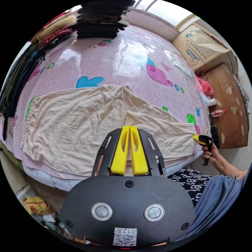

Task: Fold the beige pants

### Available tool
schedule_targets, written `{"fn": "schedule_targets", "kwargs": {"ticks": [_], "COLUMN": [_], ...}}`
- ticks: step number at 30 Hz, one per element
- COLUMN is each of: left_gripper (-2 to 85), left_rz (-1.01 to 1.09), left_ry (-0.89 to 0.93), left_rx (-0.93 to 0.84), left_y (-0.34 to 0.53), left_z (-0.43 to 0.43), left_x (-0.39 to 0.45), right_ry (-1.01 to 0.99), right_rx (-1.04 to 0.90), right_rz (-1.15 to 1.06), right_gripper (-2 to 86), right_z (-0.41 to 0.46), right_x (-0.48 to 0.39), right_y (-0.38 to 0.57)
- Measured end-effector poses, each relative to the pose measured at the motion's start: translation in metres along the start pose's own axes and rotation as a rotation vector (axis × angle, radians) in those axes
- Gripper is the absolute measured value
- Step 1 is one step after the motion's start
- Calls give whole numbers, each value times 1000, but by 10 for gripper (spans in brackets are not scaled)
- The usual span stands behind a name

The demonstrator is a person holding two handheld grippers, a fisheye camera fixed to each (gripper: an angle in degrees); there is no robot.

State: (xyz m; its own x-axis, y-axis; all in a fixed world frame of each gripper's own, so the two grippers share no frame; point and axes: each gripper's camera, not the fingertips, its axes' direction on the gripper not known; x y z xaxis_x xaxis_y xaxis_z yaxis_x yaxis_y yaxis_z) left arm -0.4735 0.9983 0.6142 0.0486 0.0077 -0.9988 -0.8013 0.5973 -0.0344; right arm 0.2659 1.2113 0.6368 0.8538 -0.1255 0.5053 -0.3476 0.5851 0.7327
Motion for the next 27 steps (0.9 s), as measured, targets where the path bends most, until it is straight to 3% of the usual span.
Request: {"fn": "schedule_targets", "kwargs": {"ticks": [3,9,13,18,22,27], "left_gripper": [3,4,5,4,4,4], "left_rz": [-71,9,-24,63,67,-112], "left_ry": [109,152,191,330,317,393], "left_rx": [8,-43,19,40,-54,140], "left_y": [3,17,32,46,50,88], "left_z": [1,0,-24,-46,-35,-81], "left_x": [-9,6,-4,-9,-9,-53], "right_ry": [6,-11,-101,-181,-261,-284], "right_rx": [6,54,53,-33,-101,-234], "right_rz": [-10,-33,-80,-236,-290,-337], "right_gripper": [11,11,13,15,17,19], "right_z": [-22,-66,-65,-16,36,146], "right_x": [-8,-45,-99,-216,-283,-369], "right_y": [0,1,-2,-17,-36,-69]}}
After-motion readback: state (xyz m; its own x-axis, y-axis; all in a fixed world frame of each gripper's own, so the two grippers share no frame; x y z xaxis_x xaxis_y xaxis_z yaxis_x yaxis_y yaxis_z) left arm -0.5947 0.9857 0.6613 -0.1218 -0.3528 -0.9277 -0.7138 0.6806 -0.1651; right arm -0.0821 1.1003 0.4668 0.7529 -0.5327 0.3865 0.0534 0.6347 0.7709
